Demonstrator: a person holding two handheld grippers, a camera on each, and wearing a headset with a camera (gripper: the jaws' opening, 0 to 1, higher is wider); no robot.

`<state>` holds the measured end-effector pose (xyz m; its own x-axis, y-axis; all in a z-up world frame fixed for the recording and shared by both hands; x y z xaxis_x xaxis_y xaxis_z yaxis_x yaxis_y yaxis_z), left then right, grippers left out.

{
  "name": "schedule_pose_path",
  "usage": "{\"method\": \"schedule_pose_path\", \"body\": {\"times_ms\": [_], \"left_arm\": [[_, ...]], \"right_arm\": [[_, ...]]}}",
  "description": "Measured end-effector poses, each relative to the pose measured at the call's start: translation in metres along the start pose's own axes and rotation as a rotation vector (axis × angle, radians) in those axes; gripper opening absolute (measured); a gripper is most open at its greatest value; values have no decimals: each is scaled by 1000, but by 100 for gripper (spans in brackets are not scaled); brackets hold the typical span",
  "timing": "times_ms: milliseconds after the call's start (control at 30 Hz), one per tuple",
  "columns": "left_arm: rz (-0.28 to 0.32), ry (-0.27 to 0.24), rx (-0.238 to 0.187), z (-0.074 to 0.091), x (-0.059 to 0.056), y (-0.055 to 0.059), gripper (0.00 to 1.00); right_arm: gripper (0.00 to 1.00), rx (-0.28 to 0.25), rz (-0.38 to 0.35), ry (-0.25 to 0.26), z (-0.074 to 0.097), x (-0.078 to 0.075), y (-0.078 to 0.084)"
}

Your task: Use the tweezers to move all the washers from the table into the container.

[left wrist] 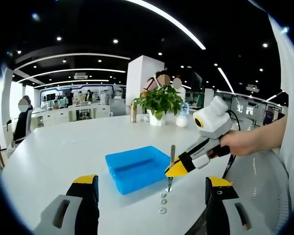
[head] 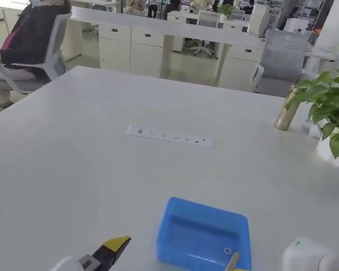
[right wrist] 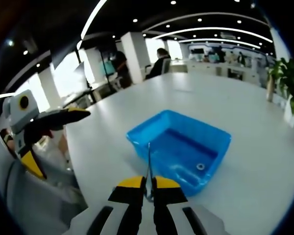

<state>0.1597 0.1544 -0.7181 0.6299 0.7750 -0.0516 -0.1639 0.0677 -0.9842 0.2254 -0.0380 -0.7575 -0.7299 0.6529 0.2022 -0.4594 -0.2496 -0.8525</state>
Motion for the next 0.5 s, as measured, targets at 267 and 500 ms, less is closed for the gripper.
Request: {"method": "schedule_pose_path", "body": {"times_ms": [267,500], "left_arm": [[3,-1,-1,0,0,0,91],[3,-1,0,1,0,0,91]], "right_arm": [[3,16,145,-31,-1,6,0],[3,17,193,-44,1,3,3]]}}
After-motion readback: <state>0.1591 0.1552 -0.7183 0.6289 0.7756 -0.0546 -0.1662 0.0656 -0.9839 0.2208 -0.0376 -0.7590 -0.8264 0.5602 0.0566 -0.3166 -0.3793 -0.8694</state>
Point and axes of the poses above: the centre of the closed fingertips' face, and the gripper's own axes: z roughly backward along the fingers, x roughly to its left, y roughly out of its underside, the point moved 9 cm from there along z, roughly backward along the fingers, and after that the axes turned 7 degrees about -x, right-handed, at the moved point
